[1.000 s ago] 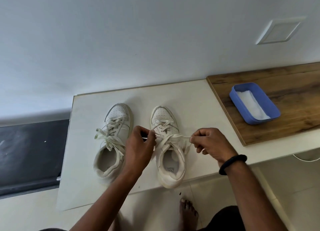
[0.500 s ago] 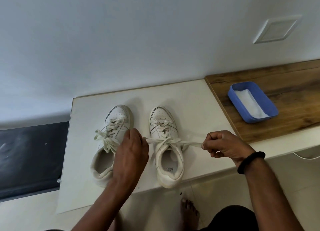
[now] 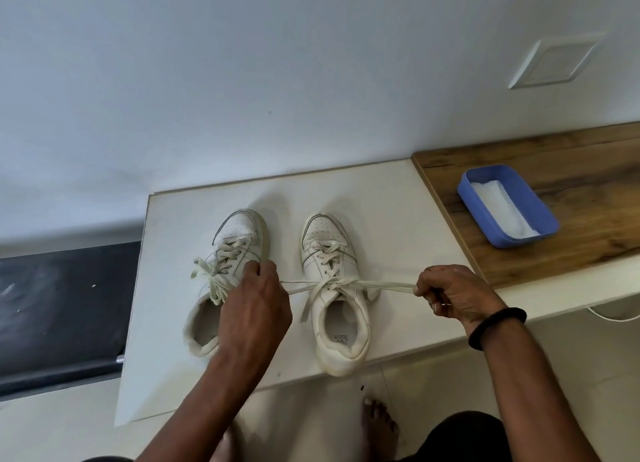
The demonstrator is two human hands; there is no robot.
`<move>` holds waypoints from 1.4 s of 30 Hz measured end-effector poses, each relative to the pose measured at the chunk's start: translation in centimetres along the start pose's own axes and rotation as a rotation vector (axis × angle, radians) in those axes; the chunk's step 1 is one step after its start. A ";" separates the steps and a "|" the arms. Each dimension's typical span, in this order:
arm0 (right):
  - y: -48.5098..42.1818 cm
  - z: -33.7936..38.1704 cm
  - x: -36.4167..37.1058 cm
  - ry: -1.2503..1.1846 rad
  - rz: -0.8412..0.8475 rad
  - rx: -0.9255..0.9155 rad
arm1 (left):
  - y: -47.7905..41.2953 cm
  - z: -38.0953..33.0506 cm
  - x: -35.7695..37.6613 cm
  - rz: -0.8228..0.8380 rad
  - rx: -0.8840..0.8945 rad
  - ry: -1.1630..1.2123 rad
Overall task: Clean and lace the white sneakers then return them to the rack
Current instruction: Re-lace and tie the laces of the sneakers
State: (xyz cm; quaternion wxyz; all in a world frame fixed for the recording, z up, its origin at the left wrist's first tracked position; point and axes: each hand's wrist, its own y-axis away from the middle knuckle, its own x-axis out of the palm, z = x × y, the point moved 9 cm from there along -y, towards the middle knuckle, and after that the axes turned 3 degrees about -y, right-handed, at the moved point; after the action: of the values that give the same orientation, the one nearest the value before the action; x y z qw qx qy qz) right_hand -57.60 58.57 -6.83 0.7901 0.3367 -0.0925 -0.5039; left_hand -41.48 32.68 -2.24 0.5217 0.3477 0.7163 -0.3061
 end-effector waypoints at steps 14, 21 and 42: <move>-0.6 0.5 -0.8 0.173 -0.144 -0.041 | -0.1 0.3 0.5 0.075 -0.024 -0.014; -1.1 -0.7 0.1 0.309 -0.075 0.015 | -0.2 0.5 0.7 0.105 -0.013 -0.026; 2.4 5.3 8.4 0.507 0.111 -0.683 | -0.4 -4.0 0.4 0.037 0.195 0.398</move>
State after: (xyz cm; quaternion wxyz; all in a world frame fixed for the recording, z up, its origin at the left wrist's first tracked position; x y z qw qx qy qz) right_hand -54.38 49.64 -2.93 0.8798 0.1635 0.2586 -0.3638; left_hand -44.03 35.69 -1.49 0.3394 0.4632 0.7656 -0.2899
